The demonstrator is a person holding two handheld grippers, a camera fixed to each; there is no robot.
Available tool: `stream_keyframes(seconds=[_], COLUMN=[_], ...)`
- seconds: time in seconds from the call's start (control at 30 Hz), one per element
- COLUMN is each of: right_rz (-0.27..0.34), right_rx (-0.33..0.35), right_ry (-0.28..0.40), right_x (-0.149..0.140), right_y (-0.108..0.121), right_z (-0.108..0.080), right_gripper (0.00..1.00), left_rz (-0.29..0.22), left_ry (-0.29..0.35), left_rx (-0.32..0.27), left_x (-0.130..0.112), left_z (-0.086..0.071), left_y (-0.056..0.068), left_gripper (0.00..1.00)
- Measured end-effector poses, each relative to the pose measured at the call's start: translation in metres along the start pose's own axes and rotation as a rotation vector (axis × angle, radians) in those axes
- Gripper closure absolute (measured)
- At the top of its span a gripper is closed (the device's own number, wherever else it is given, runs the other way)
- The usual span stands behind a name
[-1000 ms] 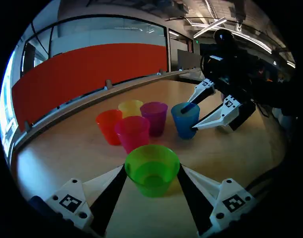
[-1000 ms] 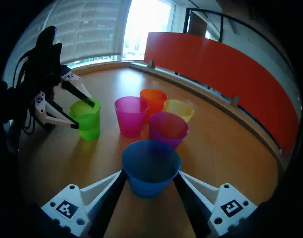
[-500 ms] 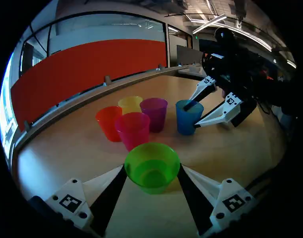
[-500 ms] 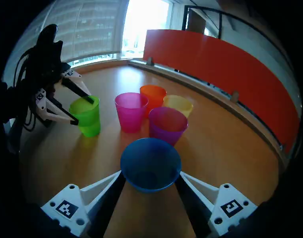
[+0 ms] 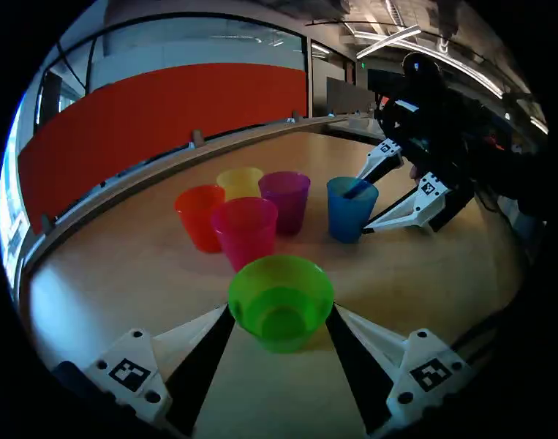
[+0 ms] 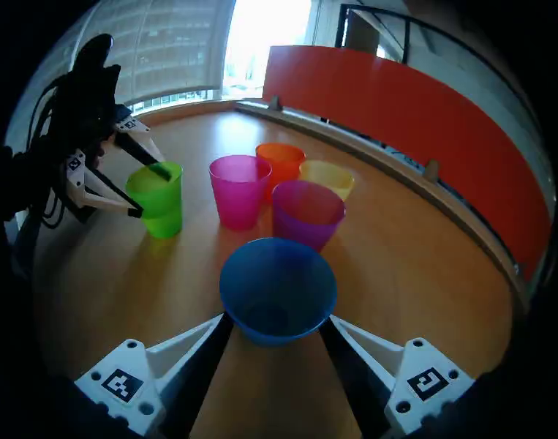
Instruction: Pour water
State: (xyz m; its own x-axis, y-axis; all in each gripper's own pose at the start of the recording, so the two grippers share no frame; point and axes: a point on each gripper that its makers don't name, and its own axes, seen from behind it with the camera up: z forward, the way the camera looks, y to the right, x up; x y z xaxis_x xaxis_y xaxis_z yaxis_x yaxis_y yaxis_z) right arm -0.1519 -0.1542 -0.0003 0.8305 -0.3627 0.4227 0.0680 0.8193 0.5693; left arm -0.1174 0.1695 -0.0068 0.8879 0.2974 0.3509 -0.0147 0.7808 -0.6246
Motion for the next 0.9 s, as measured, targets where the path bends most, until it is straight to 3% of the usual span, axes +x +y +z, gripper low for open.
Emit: stream_keyframes(seconds=[0.3,0.7,0.9], right_rz=[0.000,0.023,0.042], right_rx=[-0.011,-0.040,-0.067], right_ry=[0.000,0.015,0.025], right_x=[-0.002,-0.011,-0.019], right_y=[0.002,0.003,0.006], right_z=[-0.005,-0.020,-0.033], right_gripper=[0.09,0.09,0.09], left_rz=[0.026,0.033,0.007], left_ry=[-0.037,-0.049,-0.036], left_rx=[0.014,0.061,0.090], left_x=[-0.011,-0.022,-0.024], left_z=[-0.003,-0.019,-0.031], left_y=[-0.002,-0.009,-0.014], left_gripper=[0.13,0.12,0.13])
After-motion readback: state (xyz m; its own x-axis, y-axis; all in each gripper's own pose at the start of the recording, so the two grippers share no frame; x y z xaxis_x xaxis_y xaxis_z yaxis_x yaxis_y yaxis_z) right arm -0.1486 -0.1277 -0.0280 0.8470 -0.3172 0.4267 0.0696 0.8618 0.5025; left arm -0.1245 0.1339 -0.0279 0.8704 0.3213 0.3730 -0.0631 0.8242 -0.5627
